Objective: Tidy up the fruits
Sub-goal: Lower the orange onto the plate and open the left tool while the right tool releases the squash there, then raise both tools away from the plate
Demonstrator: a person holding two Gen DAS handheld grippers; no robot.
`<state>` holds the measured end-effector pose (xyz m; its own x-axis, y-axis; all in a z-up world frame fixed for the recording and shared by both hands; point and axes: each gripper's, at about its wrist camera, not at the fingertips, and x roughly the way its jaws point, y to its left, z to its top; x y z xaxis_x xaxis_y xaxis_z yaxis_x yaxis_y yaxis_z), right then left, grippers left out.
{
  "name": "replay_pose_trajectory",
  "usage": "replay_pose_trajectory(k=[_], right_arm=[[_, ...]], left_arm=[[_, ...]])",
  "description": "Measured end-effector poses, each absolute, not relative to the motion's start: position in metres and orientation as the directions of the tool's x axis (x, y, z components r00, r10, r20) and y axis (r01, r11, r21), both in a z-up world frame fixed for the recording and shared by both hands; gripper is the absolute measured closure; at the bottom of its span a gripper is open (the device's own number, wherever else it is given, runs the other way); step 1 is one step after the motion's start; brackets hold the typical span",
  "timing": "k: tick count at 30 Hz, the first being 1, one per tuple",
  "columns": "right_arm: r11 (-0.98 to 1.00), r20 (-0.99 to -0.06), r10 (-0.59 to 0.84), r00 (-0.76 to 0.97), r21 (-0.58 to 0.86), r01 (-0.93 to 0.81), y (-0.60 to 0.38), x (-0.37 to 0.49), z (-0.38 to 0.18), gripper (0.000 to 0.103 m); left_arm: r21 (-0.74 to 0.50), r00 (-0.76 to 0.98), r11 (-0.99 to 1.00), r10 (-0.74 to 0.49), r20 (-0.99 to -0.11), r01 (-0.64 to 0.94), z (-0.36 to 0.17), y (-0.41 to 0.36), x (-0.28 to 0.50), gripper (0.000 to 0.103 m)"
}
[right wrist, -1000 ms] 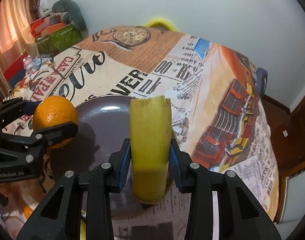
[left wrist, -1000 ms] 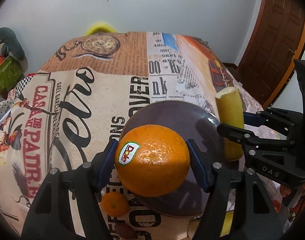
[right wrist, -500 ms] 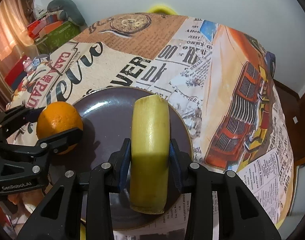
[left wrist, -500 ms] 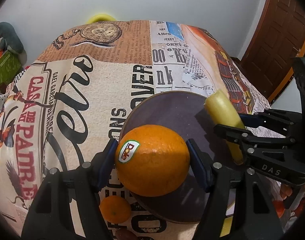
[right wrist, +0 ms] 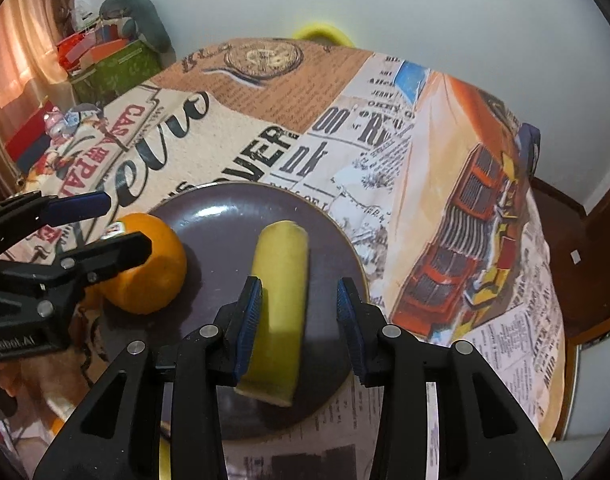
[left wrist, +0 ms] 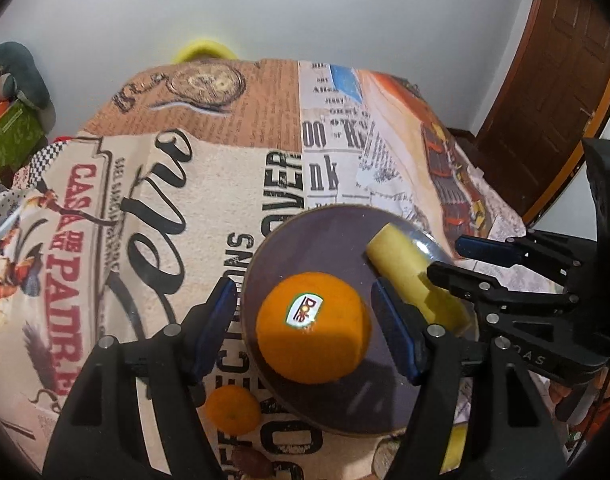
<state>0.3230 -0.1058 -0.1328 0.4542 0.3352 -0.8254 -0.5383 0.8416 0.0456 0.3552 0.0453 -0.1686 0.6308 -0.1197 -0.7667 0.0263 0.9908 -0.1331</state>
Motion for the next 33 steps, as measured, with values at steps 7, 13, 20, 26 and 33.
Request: replay_pose_trajectory(k=[7,13,20,26,33], right_arm=[[0.852,-0.790,0.355,0.500,0.053,-0.520,-0.120,0.301,-0.105,0.061],[0.867,-0.753,0.375,0.540,0.080,-0.491,-0.138,0.272,-0.074,0.061],[0.889,-0.699,0.371,0.611,0.078,-0.451,-0.159,0.228,-0.044,0.054],[0.901,-0.678,0.351,0.646,0.057,-0.430,-0.167,0.196,-0.038,0.053],[0.919,-0.678,0.295,0.673,0.008,-0.394,-0.182,0.163,-0.046,0.048]], left_arm=[[-0.116,0.677,0.993,-0.107,-0.728,0.032,-0.136,0.043,0.325,0.034],[-0.113,0.699,0.992,-0.119,-0.705,0.055,-0.114,0.037,0.293,0.034],[-0.103,0.718,0.990,-0.139,-0.682,0.094,-0.096,0.026,0.248,0.033],[-0.118,0.727,0.987,-0.158,-0.669,0.106,-0.088,0.021,0.218,0.032],[-0.132,0.728,0.982,-0.187,-0.659,0.133,-0.085,0.011,0.189,0.032]])
